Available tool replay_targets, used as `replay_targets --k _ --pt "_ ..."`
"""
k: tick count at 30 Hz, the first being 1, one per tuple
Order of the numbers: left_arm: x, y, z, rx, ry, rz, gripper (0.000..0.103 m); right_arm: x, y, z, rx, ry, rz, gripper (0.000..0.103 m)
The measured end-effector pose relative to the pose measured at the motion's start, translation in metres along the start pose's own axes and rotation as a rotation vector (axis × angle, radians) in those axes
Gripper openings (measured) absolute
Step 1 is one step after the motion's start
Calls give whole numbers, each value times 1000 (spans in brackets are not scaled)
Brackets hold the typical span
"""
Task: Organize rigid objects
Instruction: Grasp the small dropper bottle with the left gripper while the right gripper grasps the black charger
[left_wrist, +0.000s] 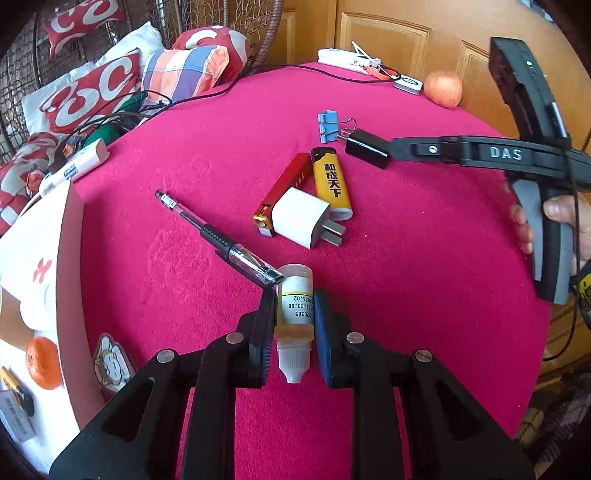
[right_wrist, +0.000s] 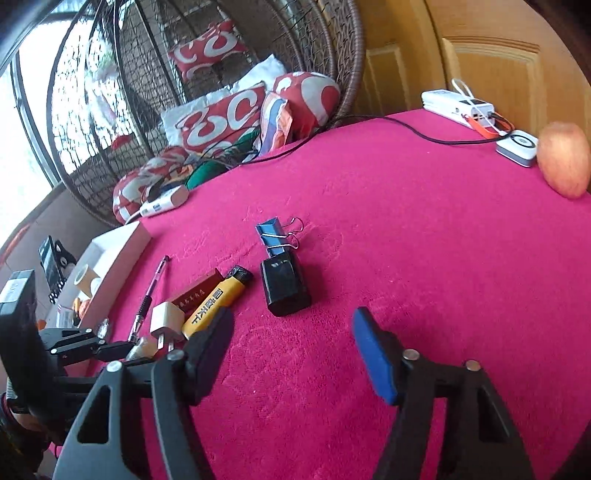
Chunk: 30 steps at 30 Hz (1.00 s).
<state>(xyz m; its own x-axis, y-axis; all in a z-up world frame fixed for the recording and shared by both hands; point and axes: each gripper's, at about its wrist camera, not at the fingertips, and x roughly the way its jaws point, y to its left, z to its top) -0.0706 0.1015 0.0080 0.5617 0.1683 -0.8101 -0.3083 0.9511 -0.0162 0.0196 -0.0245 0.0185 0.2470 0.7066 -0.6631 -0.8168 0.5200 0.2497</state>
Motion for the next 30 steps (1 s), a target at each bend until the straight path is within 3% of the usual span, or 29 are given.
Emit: replay_targets --k 3,6,9,12,17,22,30 --pt "-12 2 -9 -43 -9 -22 19 18 11 7 -59 45 -4 58" --pt "-25 4 -19 -77 -23 -38 19 33 23 13 -134 65 -70 50" --pt "-35 4 -24 -98 -46 -38 19 39 27 17 -176 74 -108 30" --pt "-46 3 -25 -107 -80 -41 19 36 29 13 -201 74 -109 29" --pt "-63 3 -21 -119 -151 -48 19 9 28 5 -117 45 40 29" --pt "-82 2 -16 -116 -216 -20 19 -40 39 6 -65 -79 135 29" --pt "-106 16 -16 -172 -272 25 19 -73 74 18 -118 -166 239 30"
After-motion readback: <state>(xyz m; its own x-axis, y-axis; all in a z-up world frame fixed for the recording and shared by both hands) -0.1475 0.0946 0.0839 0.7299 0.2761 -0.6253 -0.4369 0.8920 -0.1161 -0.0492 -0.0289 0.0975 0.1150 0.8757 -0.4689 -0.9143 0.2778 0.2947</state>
